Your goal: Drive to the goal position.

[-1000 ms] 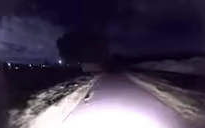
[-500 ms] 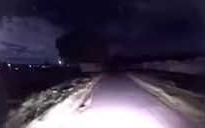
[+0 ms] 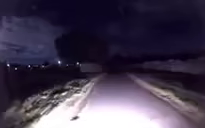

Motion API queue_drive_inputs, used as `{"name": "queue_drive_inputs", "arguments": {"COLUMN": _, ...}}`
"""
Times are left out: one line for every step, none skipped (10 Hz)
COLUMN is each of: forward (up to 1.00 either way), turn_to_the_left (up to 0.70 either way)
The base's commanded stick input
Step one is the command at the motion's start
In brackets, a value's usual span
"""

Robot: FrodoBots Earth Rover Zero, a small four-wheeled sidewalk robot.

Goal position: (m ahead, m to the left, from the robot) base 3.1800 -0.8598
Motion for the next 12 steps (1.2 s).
{"name": "queue_drive_inputs", "arguments": {"forward": 0.85, "turn_to_the_left": 0.0}}
{"name": "queue_drive_inputs", "arguments": {"forward": 0.85, "turn_to_the_left": 0.0}}
{"name": "queue_drive_inputs", "arguments": {"forward": 0.85, "turn_to_the_left": 0.0}}
{"name": "queue_drive_inputs", "arguments": {"forward": 0.85, "turn_to_the_left": 0.0}}
{"name": "queue_drive_inputs", "arguments": {"forward": 0.85, "turn_to_the_left": 0.0}}
{"name": "queue_drive_inputs", "arguments": {"forward": 0.85, "turn_to_the_left": 0.0}}
{"name": "queue_drive_inputs", "arguments": {"forward": 0.85, "turn_to_the_left": 0.0}}
{"name": "queue_drive_inputs", "arguments": {"forward": 0.85, "turn_to_the_left": 0.0}}
{"name": "queue_drive_inputs", "arguments": {"forward": 0.85, "turn_to_the_left": 0.0}}
{"name": "queue_drive_inputs", "arguments": {"forward": 0.85, "turn_to_the_left": 0.0}}
{"name": "queue_drive_inputs", "arguments": {"forward": 0.85, "turn_to_the_left": 0.0}}
{"name": "queue_drive_inputs", "arguments": {"forward": 0.85, "turn_to_the_left": 0.0}}
